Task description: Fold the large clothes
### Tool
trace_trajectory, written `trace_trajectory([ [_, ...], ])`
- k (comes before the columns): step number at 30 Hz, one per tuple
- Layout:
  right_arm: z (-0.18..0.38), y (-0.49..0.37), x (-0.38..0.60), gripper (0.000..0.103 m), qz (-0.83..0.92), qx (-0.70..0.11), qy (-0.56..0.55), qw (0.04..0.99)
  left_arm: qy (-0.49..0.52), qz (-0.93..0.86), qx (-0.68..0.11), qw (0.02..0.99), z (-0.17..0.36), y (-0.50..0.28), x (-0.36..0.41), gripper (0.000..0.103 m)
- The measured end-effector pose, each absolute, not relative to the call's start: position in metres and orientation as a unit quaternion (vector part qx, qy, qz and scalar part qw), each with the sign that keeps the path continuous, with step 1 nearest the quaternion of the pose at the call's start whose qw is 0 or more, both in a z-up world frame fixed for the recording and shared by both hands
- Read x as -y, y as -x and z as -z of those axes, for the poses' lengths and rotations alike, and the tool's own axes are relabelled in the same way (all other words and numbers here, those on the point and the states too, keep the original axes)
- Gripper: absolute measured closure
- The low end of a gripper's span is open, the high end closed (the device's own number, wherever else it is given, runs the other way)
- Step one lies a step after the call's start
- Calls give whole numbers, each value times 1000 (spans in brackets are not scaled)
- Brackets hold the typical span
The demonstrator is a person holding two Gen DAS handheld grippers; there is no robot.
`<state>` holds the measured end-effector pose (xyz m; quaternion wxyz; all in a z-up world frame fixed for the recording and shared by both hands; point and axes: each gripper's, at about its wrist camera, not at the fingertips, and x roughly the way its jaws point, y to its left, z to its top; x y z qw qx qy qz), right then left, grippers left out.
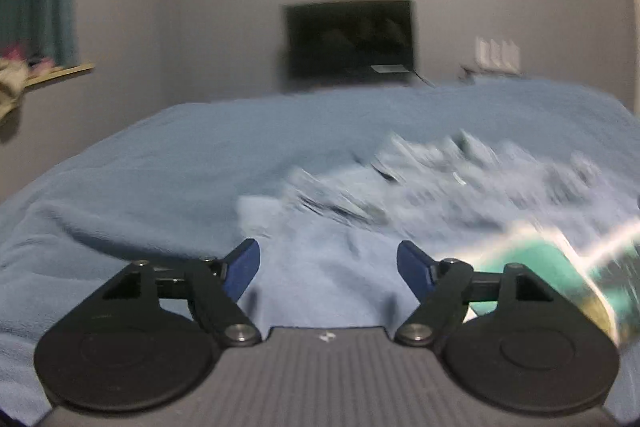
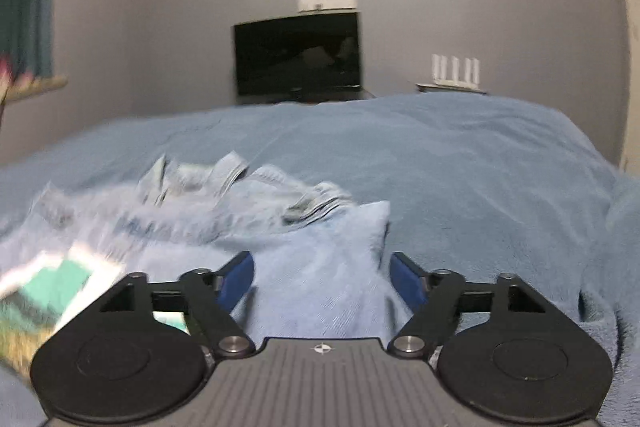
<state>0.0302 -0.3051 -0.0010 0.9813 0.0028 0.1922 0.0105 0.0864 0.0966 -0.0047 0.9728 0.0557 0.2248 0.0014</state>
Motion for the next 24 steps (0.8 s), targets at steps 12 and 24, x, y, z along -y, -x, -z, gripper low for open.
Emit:
trace_trajectory([
  [12, -3, 14, 331, 15, 9, -242, -97, 965, 2, 0, -309, 951, 11, -52, -110, 26],
  [24, -11, 75, 314, 0, -26, -257, -110, 960, 181, 52, -353, 917, 2, -8, -134, 3],
])
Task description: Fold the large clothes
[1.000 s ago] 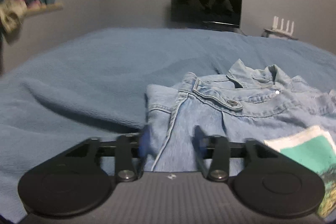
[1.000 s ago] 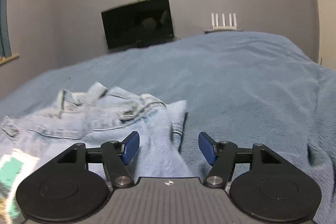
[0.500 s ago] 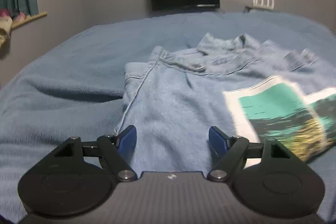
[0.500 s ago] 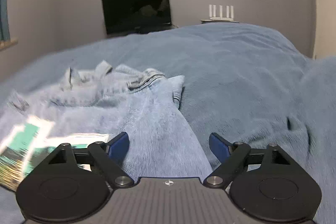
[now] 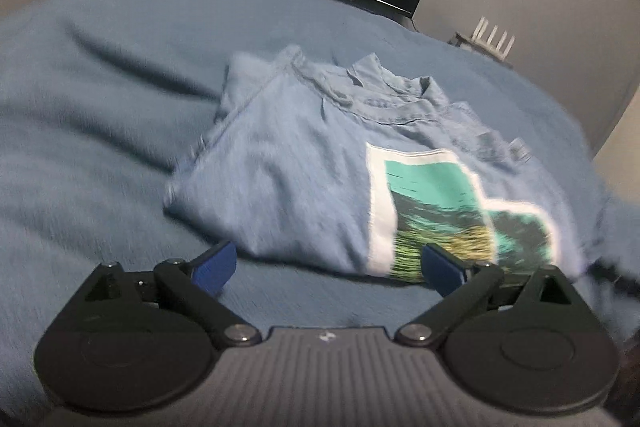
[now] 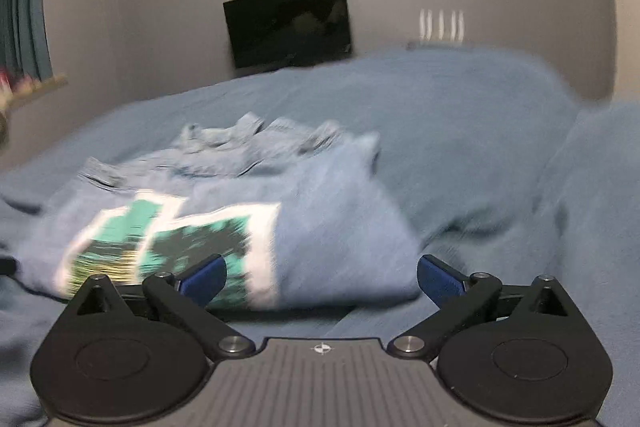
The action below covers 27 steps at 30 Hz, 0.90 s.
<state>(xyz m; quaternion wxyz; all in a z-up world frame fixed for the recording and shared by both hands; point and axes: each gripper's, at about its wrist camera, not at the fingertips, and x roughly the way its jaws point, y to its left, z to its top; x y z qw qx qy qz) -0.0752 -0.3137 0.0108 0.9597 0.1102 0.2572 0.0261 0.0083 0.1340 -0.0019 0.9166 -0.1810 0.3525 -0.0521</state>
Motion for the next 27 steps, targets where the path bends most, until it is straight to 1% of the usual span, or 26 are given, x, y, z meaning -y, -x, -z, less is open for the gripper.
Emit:
trace_trajectory([
  [4, 6, 65, 334, 1, -56, -292, -230, 927, 261, 65, -362, 893, 15, -16, -153, 3],
  [8, 23, 53, 338, 5, -52, -319, -264, 909, 291, 73, -366, 881, 27, -28, -159, 4],
  [12, 38, 38, 340, 11, -60, -328, -294, 896, 332, 75, -371, 864, 40, -42, -167, 4],
  [13, 41, 33, 340, 12, -59, -330, -296, 894, 341, 72, -373, 860, 43, -45, -169, 4],
  [16, 49, 20, 340, 10, -55, -331, -310, 890, 348, 66, -373, 858, 50, -57, -169, 4],
  [17, 50, 17, 339, 9, -55, -331, -312, 889, 345, 63, -371, 860, 51, -61, -168, 4],
  [18, 52, 14, 338, 5, -58, -330, -315, 888, 338, 59, -369, 864, 53, -64, -167, 4],
  [20, 52, 8, 336, 4, -59, -326, -314, 890, 322, 48, -358, 875, 53, -70, -162, 4],
  [22, 46, 7, 335, 18, -54, -303, -299, 903, 307, 41, -334, 890, 48, -71, -158, 8],
  [23, 42, 9, 335, 21, -50, -296, -299, 906, 300, 42, -327, 895, 45, -70, -156, 9],
  [24, 39, 13, 337, 26, -50, -283, -311, 906, 294, 45, -317, 900, 43, -68, -155, 13],
  [25, 37, 15, 340, 30, -52, -272, -324, 905, 291, 48, -309, 904, 41, -67, -155, 14],
  [27, 38, 17, 346, 31, -57, -262, -352, 897, 296, 49, -305, 904, 42, -69, -157, 14],
])
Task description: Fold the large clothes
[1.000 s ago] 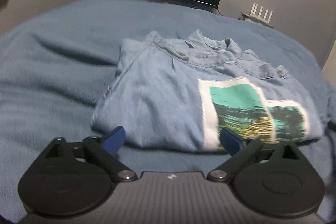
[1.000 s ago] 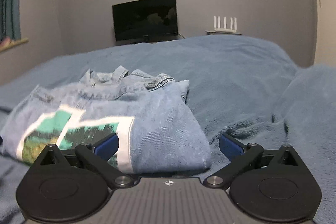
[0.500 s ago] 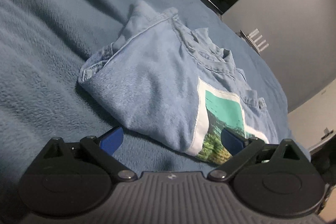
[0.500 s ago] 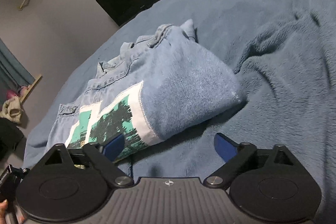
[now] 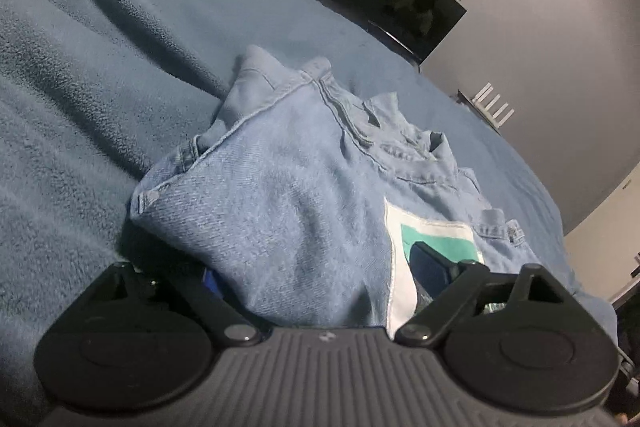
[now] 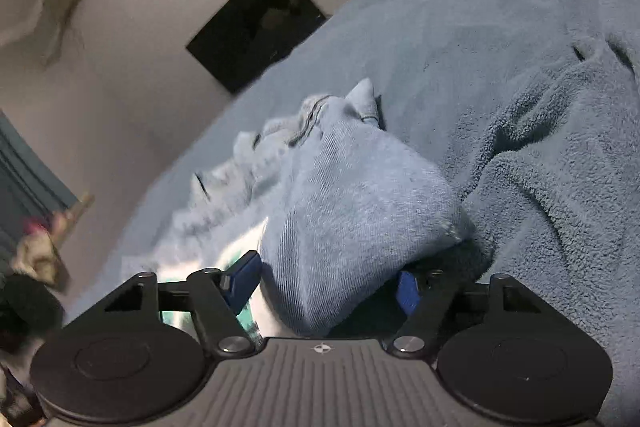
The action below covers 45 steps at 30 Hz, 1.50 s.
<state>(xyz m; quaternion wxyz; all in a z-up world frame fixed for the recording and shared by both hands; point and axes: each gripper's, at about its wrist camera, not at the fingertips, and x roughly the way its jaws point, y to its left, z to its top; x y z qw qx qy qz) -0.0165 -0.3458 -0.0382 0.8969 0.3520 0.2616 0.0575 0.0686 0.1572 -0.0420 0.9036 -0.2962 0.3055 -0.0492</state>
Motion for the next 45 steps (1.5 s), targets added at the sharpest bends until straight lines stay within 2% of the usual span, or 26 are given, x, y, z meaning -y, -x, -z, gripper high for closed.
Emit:
trace_trajectory([
  [2, 48, 11, 353, 31, -55, -273, -381, 882, 303, 39, -319, 897, 49, -76, -159, 16],
  [3, 54, 7, 356, 31, -57, -281, -399, 871, 304, 31, -327, 894, 52, -81, -159, 20],
  [6, 69, -9, 358, 20, -75, -287, -436, 850, 310, 13, -333, 890, 64, -95, -160, 21],
  [8, 70, -22, 355, 17, -81, -290, -428, 852, 313, 7, -325, 893, 66, -98, -160, 22],
  [9, 70, -26, 354, 19, -78, -285, -431, 853, 309, 1, -319, 896, 65, -98, -159, 37],
  [10, 69, -27, 354, 27, -74, -278, -434, 854, 303, 2, -318, 898, 64, -97, -159, 55],
  [11, 68, -26, 354, 33, -71, -270, -432, 857, 308, 9, -316, 897, 62, -96, -161, 60],
  [12, 65, -24, 353, 43, -71, -262, -424, 864, 316, 13, -310, 897, 59, -93, -164, 70],
  [13, 60, -22, 351, 51, -70, -254, -413, 871, 321, 16, -305, 897, 55, -91, -165, 74],
  [16, 38, -15, 346, 63, -68, -236, -390, 887, 305, 33, -290, 907, 41, -81, -160, 78],
  [26, -8, 60, 363, 73, -74, -213, -367, 902, 259, 97, -302, 913, -3, -23, -146, 80],
  [32, -15, 121, 376, 73, -78, -242, -325, 911, 222, 102, -367, 898, -4, 13, -137, 80],
  [35, 0, 119, 384, 70, -59, -289, -347, 890, 196, 79, -406, 889, 0, 13, -131, 75],
  [37, 9, 122, 391, 67, -49, -302, -364, 880, 187, 60, -407, 892, -5, 10, -130, 63],
  [42, 10, 121, 380, 53, -36, -308, -348, 885, 186, 42, -389, 901, -15, 24, -132, 62],
  [45, 12, 118, 374, 50, -31, -310, -353, 882, 173, 36, -375, 910, -24, 31, -131, 62],
])
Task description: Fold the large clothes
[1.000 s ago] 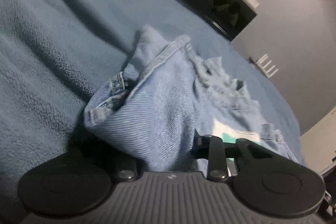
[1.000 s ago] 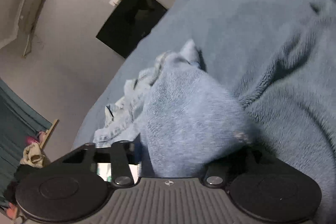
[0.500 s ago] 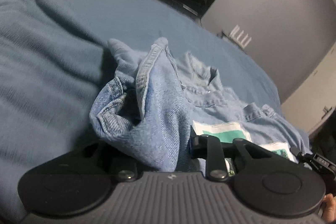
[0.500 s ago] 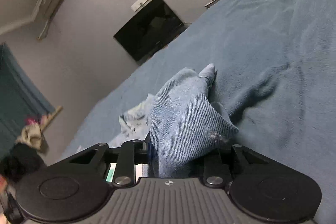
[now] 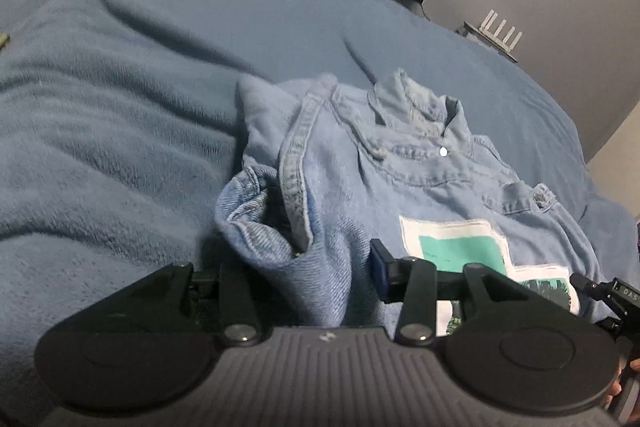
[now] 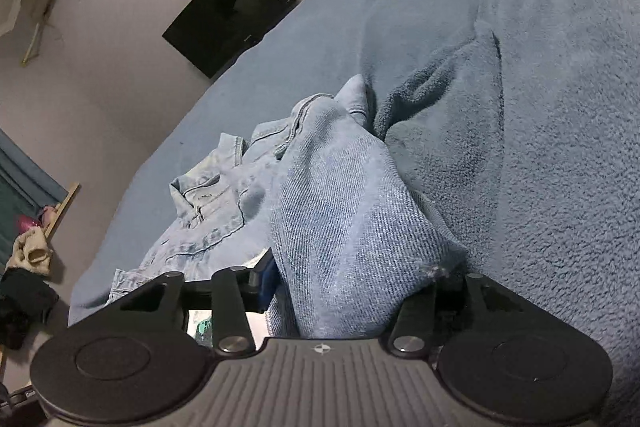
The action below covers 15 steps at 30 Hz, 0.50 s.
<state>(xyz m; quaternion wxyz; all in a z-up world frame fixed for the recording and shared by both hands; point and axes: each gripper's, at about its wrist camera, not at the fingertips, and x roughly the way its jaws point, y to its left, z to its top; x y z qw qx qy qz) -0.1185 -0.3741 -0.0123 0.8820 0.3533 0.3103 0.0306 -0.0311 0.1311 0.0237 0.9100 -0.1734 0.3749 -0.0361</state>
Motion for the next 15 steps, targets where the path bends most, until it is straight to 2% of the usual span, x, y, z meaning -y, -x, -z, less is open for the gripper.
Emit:
trace_trajectory([
  [10, 20, 111, 375, 37, -36, -315, -349, 882, 112, -9, -328, 938, -50, 46, -105, 62],
  [15, 20, 110, 373, 35, -38, -318, -346, 882, 115, -27, -325, 938, -59, 47, -103, 62],
])
